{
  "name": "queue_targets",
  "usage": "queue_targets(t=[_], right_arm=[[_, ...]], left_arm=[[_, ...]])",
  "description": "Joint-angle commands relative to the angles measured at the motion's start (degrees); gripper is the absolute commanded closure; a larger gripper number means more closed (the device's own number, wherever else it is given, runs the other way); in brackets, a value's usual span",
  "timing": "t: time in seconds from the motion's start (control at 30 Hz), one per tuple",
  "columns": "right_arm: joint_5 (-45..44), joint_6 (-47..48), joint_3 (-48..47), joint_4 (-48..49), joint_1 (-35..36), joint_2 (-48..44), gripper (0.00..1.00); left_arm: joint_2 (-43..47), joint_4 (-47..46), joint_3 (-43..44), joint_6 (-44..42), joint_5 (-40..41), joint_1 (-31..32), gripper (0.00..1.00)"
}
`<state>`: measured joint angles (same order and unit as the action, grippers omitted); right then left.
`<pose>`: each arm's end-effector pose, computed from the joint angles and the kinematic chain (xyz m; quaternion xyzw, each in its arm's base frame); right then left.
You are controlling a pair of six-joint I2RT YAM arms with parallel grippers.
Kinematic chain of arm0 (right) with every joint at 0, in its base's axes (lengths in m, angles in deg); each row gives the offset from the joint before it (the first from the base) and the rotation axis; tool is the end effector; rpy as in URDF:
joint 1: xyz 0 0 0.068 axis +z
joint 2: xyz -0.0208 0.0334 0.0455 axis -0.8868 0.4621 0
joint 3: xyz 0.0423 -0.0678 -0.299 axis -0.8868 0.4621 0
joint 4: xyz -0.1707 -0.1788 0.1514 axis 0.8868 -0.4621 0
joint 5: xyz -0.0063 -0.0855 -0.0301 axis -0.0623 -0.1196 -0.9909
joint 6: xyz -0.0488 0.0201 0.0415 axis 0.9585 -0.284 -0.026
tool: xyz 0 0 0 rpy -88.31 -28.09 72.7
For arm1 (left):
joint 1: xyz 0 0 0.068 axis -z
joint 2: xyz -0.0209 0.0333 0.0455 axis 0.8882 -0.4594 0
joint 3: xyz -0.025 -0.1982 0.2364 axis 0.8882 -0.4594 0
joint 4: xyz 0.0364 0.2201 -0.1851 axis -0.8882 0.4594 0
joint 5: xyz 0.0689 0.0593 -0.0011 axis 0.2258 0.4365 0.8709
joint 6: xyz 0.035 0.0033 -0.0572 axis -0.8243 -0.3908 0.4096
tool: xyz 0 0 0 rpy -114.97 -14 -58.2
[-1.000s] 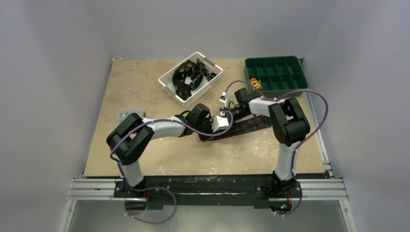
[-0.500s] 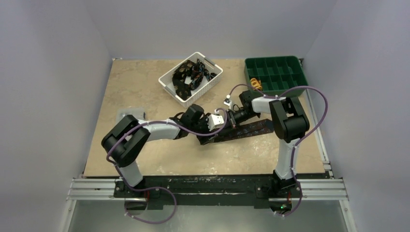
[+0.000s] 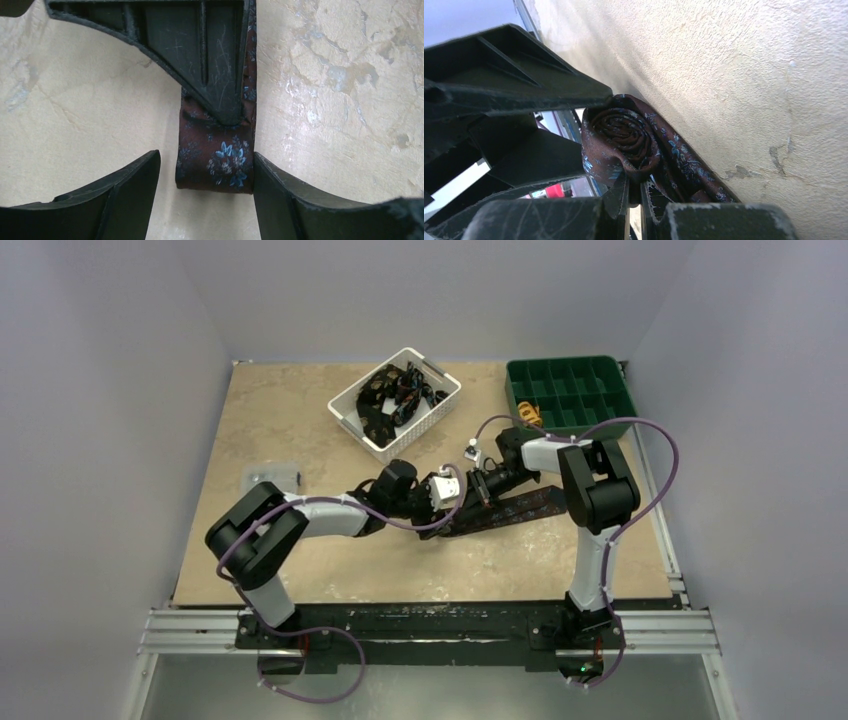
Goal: Roll the ties
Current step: Roll the tie at the center of the board.
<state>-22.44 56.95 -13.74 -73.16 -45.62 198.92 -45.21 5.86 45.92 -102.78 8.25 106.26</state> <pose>0.3557 0.1543 0.1077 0.1651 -0.8652 -0.4727 0.0286 0.2527 -0.2725 0.1612 0.5099 0.7047 -0.3009 0.3910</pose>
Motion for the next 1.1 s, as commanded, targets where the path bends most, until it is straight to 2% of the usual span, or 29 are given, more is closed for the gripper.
queue_targets(t=[0.0,0.1,0.2,0.33,0.4,0.47,0.6,0.77,1.07], right_arm=[[-12.09,4.17,0.05,-0.1,0.06,2.21,1.0],[-10.86,4.4,-0.22,-0.32,0.11,1.85,1.0],[-10.37,5.11,-0.6,-1.32,0.18,1.37,1.0],[-8.51,6.93,-2.66,-4.73,-0.06,0.08,0.74],[-5.69,8.31,-4.11,-7.55,-1.49,-1.22,0.65],[-1.93,9.32,-4.98,-10.59,-4.06,-2.1,0.6],[-1.24,12.01,-6.01,-14.91,-6.64,-1.99,0.66],[-5.82,7.38,-4.76,-10.01,-6.3,-0.99,0.75],[-16.58,4.94,-2.77,-6.21,-5.0,1.86,0.82]], left_arm=[[-2.41,-1.61,3.27,-1.43,1.26,2.18,0.38],[-4.47,3.08,5.61,-2.28,1.66,2.92,0.44],[-5.95,5.94,5.86,-3.14,2.82,2.98,0.58],[-6.17,8.14,5.1,-3.82,3.44,2.93,0.79],[-6.15,8.56,4.72,-3.82,3.62,2.91,0.84],[-6.57,9.62,4.93,-3.61,3.74,2.83,0.86],[-6.9,9.19,4.49,-3.59,3.92,2.58,0.88],[-6.45,8.63,4.6,-3.53,2.91,2.44,0.89],[-1.55,8.19,7.07,-6.87,1.12,2.26,0.89]])
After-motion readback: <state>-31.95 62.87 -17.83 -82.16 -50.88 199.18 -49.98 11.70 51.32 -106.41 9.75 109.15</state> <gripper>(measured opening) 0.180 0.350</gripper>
